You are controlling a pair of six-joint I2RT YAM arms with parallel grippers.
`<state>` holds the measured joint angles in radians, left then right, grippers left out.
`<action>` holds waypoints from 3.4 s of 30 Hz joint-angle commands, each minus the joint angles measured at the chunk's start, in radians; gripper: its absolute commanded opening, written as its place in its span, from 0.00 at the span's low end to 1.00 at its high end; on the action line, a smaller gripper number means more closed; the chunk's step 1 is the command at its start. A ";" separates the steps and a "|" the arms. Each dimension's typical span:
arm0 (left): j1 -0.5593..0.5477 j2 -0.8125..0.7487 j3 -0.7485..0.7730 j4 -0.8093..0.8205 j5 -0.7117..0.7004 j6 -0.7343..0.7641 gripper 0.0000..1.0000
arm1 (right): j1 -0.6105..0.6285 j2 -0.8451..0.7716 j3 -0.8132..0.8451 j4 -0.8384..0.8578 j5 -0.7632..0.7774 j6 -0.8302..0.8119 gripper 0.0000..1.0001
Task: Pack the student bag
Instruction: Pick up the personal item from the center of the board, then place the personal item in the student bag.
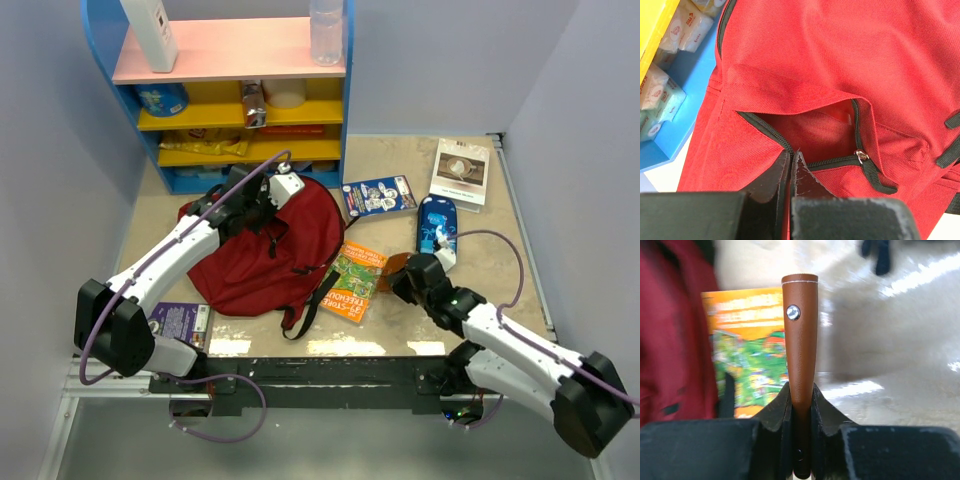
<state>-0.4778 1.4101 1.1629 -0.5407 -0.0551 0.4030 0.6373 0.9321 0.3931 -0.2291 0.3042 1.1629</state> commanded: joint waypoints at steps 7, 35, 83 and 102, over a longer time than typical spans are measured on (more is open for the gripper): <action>-0.002 -0.014 -0.008 0.018 0.051 -0.027 0.00 | 0.044 -0.008 0.191 0.307 -0.175 -0.236 0.00; 0.107 -0.077 -0.161 0.146 0.176 -0.064 0.00 | 0.194 0.898 0.716 0.737 -0.442 -0.419 0.00; 0.107 -0.076 -0.160 0.107 0.259 -0.039 0.00 | 0.068 0.870 0.733 0.496 -0.611 -0.542 0.46; 0.107 -0.069 -0.144 0.100 0.262 -0.050 0.00 | 0.131 1.007 0.717 0.648 -0.599 -0.454 0.00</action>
<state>-0.3687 1.3445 0.9894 -0.4522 0.1757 0.3584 0.7532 1.9392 1.0382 0.3374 -0.2832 0.6792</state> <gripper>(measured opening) 0.027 0.007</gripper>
